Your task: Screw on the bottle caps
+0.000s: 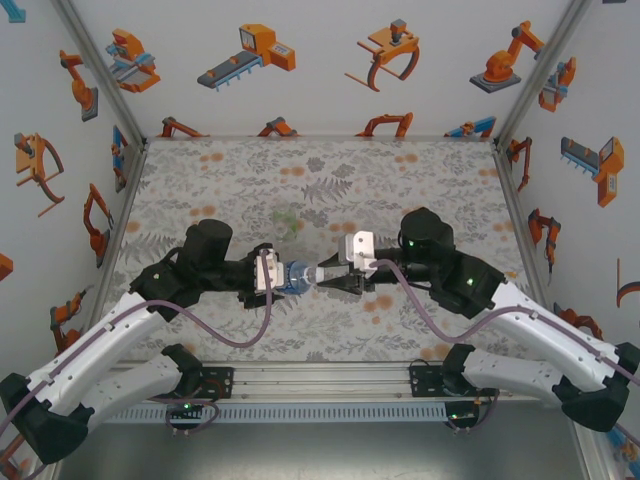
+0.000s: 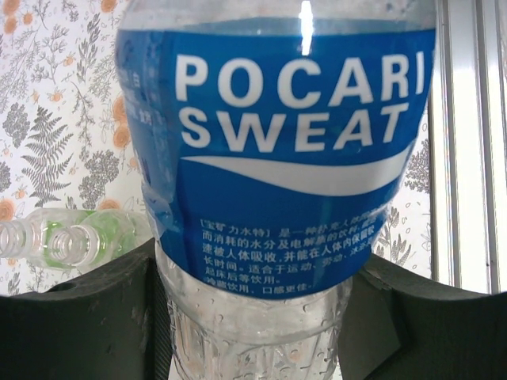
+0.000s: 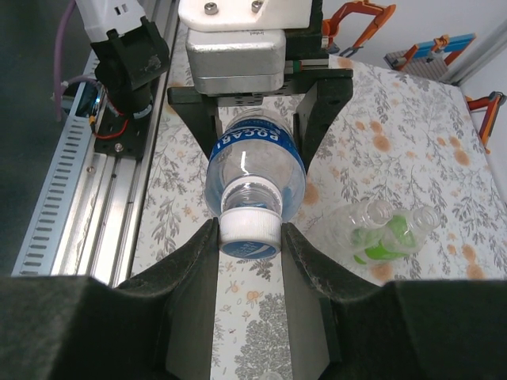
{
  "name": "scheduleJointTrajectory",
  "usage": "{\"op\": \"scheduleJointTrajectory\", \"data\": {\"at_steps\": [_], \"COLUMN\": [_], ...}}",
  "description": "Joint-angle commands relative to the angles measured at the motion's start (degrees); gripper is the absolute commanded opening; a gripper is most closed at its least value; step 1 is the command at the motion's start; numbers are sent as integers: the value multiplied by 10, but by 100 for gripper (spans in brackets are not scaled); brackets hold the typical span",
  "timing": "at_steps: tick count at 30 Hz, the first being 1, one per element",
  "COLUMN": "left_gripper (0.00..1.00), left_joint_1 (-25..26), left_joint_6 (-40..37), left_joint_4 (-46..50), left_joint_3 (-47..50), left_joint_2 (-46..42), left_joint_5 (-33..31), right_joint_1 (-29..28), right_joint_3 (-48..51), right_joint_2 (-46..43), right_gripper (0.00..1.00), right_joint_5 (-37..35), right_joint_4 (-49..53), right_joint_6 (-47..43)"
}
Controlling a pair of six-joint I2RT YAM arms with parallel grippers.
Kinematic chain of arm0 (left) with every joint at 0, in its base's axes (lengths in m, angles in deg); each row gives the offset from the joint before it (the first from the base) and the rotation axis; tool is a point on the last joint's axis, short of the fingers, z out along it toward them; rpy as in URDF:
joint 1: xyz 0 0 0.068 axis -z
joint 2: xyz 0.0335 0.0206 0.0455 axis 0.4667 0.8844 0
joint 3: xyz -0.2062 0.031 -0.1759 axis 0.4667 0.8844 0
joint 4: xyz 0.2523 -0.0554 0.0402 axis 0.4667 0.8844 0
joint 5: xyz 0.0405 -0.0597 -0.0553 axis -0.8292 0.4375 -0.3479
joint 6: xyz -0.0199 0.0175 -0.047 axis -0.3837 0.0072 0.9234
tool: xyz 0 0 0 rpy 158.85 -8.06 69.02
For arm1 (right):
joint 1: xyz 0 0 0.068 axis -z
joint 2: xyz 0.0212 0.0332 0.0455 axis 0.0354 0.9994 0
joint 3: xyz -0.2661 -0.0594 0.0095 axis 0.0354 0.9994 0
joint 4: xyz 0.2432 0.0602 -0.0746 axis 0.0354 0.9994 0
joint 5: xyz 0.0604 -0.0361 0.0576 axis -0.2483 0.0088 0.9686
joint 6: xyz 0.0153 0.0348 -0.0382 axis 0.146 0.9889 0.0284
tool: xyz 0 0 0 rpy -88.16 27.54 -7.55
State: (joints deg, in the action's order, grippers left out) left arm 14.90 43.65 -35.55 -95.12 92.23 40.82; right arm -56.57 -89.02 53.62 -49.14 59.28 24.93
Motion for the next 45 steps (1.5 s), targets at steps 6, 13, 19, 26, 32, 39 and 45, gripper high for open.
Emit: {"op": "scheduleJointTrajectory", "data": {"at_steps": [6,13,19,26,32,39,45], "left_gripper": [0,0,0,0,0,0,0], "left_joint_1": [2,3,4,8,8,8,8], "left_joint_6": [-23,-20,-16,-15,-18,-27,-25], "left_joint_4": [34,50,73,99,110,121,106], "left_joint_3": [-10,-20,-37,-56,-66,-77,-76], "left_joint_2": [14,23,43,66,81,93,84], "left_joint_5": [12,9,17,27,50,76,83], "right_joint_1": [-20,-41,-70,-99,-128,-142,-142], "right_joint_3": [-87,-145,-167,-184,-192,-185,-177], "right_joint_2": [42,80,99,118,134,137,139], "right_gripper": [0,0,0,0,0,0,0], "right_joint_5": [-2,-43,-113,-173,-228,-236,-245], "right_joint_4": [93,197,240,277,298,295,265], "right_joint_6": [-82,-138,-167,-188,-213,-221,-125]}}
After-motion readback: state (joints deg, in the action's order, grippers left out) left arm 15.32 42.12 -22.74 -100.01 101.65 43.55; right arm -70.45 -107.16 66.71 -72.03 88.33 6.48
